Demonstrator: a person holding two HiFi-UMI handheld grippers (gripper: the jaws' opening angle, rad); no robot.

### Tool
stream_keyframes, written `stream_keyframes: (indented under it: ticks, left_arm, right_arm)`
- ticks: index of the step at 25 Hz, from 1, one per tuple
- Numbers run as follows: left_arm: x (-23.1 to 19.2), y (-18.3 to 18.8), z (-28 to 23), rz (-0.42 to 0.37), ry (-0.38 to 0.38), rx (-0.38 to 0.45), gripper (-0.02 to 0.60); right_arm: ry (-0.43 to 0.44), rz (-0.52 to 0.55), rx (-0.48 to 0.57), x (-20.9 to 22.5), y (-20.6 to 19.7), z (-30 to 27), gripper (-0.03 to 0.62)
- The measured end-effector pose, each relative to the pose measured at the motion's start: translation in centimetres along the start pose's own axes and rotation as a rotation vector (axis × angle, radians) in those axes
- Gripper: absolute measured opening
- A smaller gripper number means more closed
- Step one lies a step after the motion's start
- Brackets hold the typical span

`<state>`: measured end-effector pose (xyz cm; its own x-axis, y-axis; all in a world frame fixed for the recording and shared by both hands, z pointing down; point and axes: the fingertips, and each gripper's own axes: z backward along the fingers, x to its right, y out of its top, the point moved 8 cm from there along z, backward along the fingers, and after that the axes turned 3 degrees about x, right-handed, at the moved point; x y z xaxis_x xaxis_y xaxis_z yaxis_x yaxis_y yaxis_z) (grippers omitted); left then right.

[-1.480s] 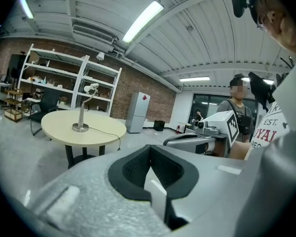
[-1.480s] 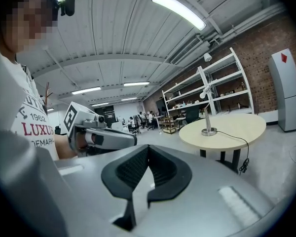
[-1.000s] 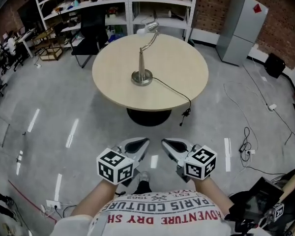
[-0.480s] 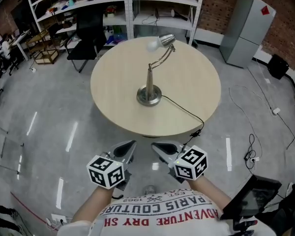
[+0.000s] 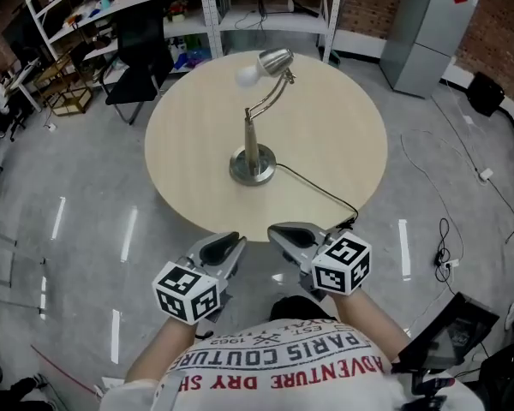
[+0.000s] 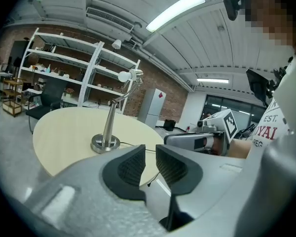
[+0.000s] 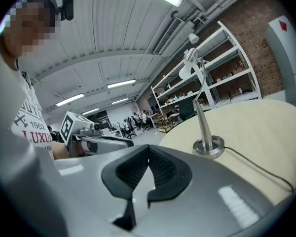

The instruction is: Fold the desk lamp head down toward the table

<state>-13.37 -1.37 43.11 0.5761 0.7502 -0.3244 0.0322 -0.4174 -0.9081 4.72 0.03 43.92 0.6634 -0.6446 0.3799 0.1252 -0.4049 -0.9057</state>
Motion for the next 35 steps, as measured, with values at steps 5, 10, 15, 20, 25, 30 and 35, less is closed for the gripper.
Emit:
stream_keyframes:
  ticks: [5,10,15,20,25,30,35]
  left_arm:
    - [-1.9,1.6,-2.5,0.014,-0.018,-0.002,0.083]
    - [-4.0,3.3,-5.3,0.052,0.034,-0.015,0.107]
    - [-5.9,3.8,-7.5,0.057,0.068,-0.013,0.126]
    - [-8.1,5.6,-8.8,0.07,0.135,0.025,0.131]
    - [-9.0,6.7,-8.6,0.021,0.177,0.064,0.144]
    - [-9.7,7.9,-8.5,0.005,0.162,0.054,0.146]
    - [-11.6,8.9,-7.7,0.02,0.167,0.086,0.144]
  right_arm:
    - [0.0,0.02,0.0,4.2,1.9,-1.6,0.036]
    - [0.033,0.143,-0.054,7.9,3.6,-4.4,0.077]
    - [-0.004,0.156,-0.084,12.6,3.7,-8.2,0.117]
    - [-0.045,0.221,-0.119,17.0,5.0,-12.4,0.165]
    - [-0.023,0.279,-0.194,19.0,4.0,-16.1,0.181]
    - [-0.039,0.344,-0.222,19.7,3.3,-17.9,0.195]
    - [-0.057,0.3,-0.191,19.8,3.1,-19.5,0.195]
